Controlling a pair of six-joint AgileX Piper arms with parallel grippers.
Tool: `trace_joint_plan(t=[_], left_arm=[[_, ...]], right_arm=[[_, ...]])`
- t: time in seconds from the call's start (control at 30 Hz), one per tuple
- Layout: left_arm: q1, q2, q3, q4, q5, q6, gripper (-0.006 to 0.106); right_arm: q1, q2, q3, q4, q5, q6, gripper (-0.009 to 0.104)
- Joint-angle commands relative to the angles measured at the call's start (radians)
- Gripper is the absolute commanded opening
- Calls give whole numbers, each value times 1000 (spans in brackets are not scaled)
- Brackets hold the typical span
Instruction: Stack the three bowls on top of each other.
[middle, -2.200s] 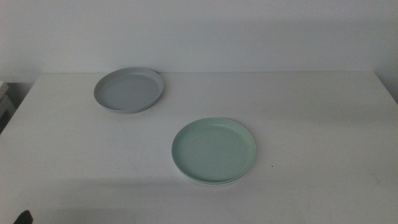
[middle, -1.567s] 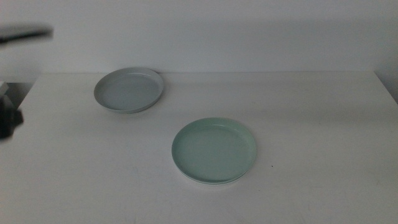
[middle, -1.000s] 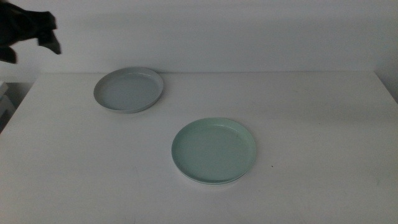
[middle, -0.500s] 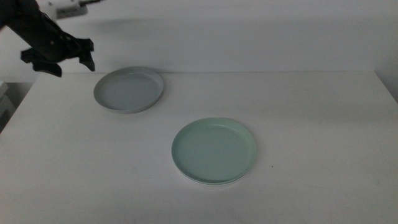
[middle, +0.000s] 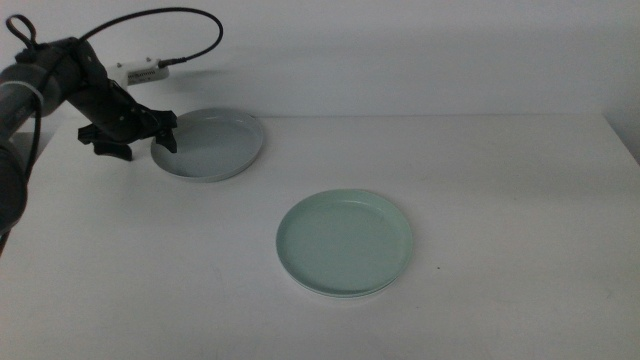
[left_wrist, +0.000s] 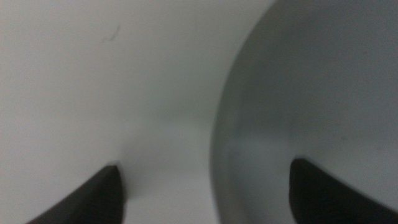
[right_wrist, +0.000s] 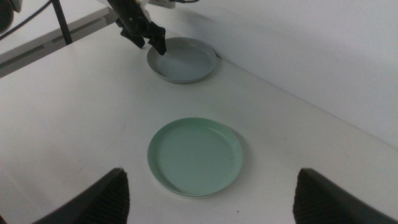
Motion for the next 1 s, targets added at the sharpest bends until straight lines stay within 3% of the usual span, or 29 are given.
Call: trace_joint_plan(t=[0.0, 0.2, 0.37, 0.77, 0.97], left_arm=[[-11, -60, -36, -38, -52, 1, 77], [-28, -37, -36, -49, -68, 19, 38], [-30, -34, -36, -59, -68, 19, -5], [10, -219, -3, -109, 4, 65, -5], [-7, -435, 256, -271, -22, 219, -5]], right_arm=[[3, 1, -22, 2, -71, -2, 71], [3, 1, -22, 2, -71, -2, 71], [3, 1, -22, 2, -70, -2, 71], [3, 1, -22, 2, -70, -2, 71], [3, 1, -22, 2, -70, -2, 71]])
